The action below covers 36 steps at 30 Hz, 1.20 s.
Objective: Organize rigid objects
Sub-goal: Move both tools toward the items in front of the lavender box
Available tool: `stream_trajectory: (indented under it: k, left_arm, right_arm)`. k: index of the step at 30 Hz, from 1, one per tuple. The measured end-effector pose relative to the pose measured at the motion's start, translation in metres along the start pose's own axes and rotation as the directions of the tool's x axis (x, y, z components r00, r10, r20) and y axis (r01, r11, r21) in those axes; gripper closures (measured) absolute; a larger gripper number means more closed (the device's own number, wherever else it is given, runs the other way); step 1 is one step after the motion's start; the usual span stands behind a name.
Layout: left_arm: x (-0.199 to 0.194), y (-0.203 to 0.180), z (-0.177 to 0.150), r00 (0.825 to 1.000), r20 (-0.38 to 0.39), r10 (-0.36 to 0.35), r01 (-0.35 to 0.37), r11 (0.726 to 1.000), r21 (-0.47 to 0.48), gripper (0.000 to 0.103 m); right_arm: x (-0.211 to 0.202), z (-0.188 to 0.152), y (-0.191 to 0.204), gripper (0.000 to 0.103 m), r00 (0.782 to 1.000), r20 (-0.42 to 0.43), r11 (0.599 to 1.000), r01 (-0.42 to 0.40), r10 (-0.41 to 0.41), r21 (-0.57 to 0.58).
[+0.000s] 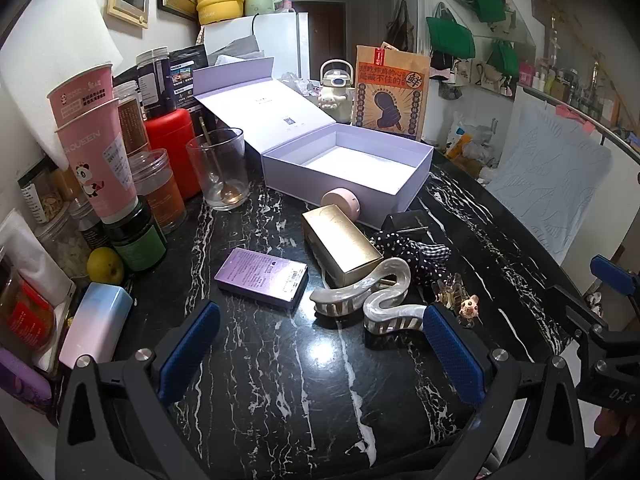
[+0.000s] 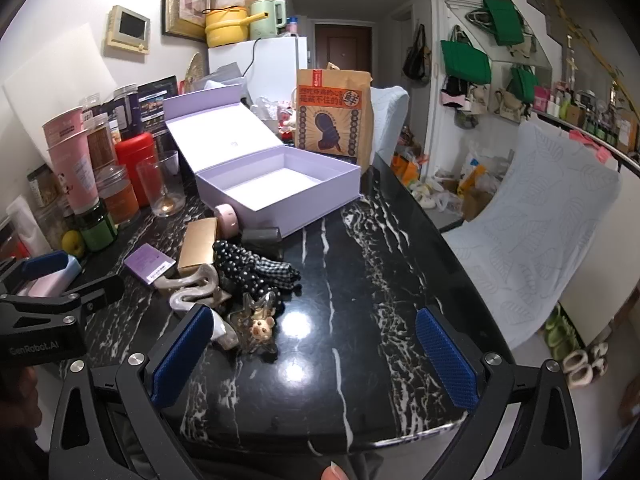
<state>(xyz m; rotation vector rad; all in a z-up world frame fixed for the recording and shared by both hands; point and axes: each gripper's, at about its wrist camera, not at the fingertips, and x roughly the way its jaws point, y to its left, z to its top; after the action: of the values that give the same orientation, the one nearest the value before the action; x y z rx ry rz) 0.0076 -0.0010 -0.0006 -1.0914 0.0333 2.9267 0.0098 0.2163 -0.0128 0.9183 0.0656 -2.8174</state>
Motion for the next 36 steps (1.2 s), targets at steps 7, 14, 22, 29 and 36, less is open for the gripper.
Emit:
stream_trajectory:
  k: [7, 14, 22, 29, 36]
  left_arm:
    - [0.0027, -0.0021, -0.0006, 1.000, -0.002, -0.003, 0.003, 1.000, 0.009, 0.000]
    - [0.0034, -0.0034, 0.0001, 1.000, -0.002, -0.004, 0.004, 1.000, 0.013, 0.000]
    - [0.0040, -0.0037, 0.0004, 1.000, -0.006, -0.008, 0.009, 1.000, 0.012, 0.000]
    - [0.0045, -0.0025, 0.0018, 1.000, -0.008, -0.014, 0.014, 1.000, 0.012, 0.000]
    - [0.0036, -0.0033, 0.0002, 1.000, -0.005, -0.012, 0.012, 1.000, 0.015, 0.000]
  right_arm:
    - [0.0025, -0.0006, -0.0014, 0.000, 1.000, -0.010, 1.000, 0.007, -0.007, 0.003]
    - [0.0036, 0.0000, -0.0005, 0.000, 1.000, -0.010, 1.000, 0.017, -0.017, 0.000]
    - [0.0044, -0.0013, 0.0007, 0.000, 1.000, -0.012, 1.000, 0.011, -0.011, -0.004]
    - [0.0041, -0.0009, 0.0015, 0.000, 1.000, -0.013, 1.000, 0.009, -0.009, -0.007]
    - [0.0043, -0.0009, 0.0013, 0.000, 1.000, -0.013, 1.000, 0.011, -0.011, -0.008]
